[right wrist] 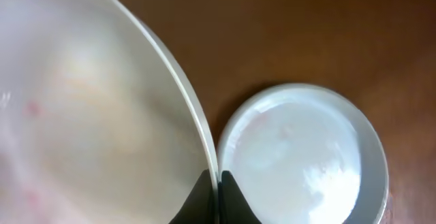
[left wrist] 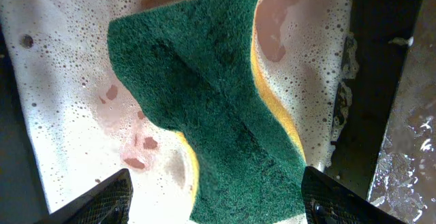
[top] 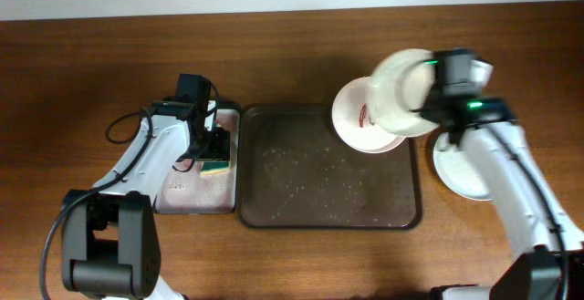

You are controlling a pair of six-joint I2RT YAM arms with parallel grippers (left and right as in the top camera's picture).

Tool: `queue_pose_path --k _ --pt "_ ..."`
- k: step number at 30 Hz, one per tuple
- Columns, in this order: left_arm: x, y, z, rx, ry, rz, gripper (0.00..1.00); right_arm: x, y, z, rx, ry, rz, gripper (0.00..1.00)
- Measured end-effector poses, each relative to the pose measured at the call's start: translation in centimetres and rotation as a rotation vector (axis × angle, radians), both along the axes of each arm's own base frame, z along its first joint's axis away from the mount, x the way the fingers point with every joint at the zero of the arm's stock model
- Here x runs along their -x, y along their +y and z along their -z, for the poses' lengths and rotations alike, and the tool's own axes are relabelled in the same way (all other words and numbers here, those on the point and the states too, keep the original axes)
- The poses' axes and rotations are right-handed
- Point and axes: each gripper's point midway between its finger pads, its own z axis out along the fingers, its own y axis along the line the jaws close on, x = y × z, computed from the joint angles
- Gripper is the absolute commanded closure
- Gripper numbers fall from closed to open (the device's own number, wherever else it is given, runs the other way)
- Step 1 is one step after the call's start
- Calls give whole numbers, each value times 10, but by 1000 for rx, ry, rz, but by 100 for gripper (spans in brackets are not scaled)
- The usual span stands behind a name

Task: Clean dirty plates on tray and stack at the side
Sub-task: 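Carry the white plate right and stack it on the pale green plate, then grasp the red-sauced white bowl rim with the right gripper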

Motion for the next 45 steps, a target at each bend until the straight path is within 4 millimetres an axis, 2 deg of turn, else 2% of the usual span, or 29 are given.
queue_pose_path --k 2,6,9,13,17,20,24,27,30,32,35,39,45 --pt "0 0 0 0 2 1 23 14 -26 8 -77 31 89 96" --pt "1 0 0 2 3 1 23 54 -81 26 -211 106 297 96" --pt "1 0 0 1 4 1 23 75 -102 43 -265 173 394 96" --pt "1 0 0 1 4 0 23 93 -117 60 -309 232 469 96" --pt "1 0 0 2 4 0 23 108 -124 62 -324 262 512 94" --pt "1 0 0 1 4 1 23 116 -126 63 -329 283 528 74" --pt "1 0 0 2 4 0 23 123 -123 64 -343 311 543 59" --pt "1 0 0 1 4 1 23 116 -118 64 -384 285 519 55" --pt "1 0 0 1 4 1 22 80 -102 59 -493 168 371 47" --pt "1 0 0 1 4 0 23 54 -84 51 -549 90 195 43" --pt "1 0 0 2 5 0 23 29 -49 43 -565 49 -16 42" --pt "1 0 0 2 4 0 22 0 -2 35 -486 21 -255 45" --pt "1 0 0 1 4 0 22 -32 30 31 -297 -17 -389 45"
